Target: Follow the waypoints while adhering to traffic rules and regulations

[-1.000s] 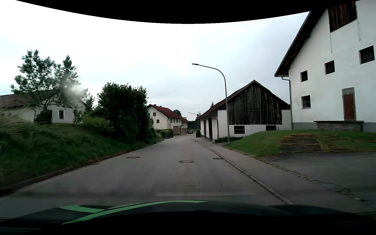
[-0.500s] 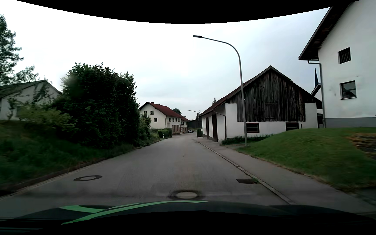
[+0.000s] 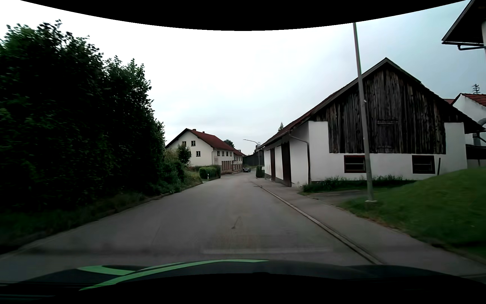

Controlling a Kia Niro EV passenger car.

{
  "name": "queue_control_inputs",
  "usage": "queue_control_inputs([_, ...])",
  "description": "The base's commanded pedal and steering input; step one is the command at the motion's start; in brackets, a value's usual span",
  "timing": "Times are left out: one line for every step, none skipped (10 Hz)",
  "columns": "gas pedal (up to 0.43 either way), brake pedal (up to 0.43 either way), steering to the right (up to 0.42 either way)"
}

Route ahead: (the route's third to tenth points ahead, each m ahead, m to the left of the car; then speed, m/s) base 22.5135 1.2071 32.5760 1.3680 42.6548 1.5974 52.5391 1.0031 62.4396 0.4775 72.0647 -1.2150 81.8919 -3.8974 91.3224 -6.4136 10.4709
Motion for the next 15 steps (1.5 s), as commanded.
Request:
queue_control_inputs([0.000, 0.000, -0.004])
queue_control_inputs([0.000, 0.000, -0.004])
queue_control_inputs([0.000, 0.000, -0.004])
queue_control_inputs([0.000, 0.000, -0.004])
queue_control_inputs([0.000, 0.000, -0.004])
queue_control_inputs([0.000, 0.000, -0.004])
queue_control_inputs([0.000, 0.000, -0.005])
queue_control_inputs([0.000, 0.000, -0.005])
queue_control_inputs([0.000, 0.000, -0.005])
queue_control_inputs([0.000, 0.000, -0.005])
queue_control_inputs([0.000, 0.000, -0.005])
queue_control_inputs([0.000, 0.000, -0.005])
queue_control_inputs([0.000, 0.000, -0.005])
queue_control_inputs([0.000, 0.000, -0.005])
queue_control_inputs([0.000, 0.000, -0.005])
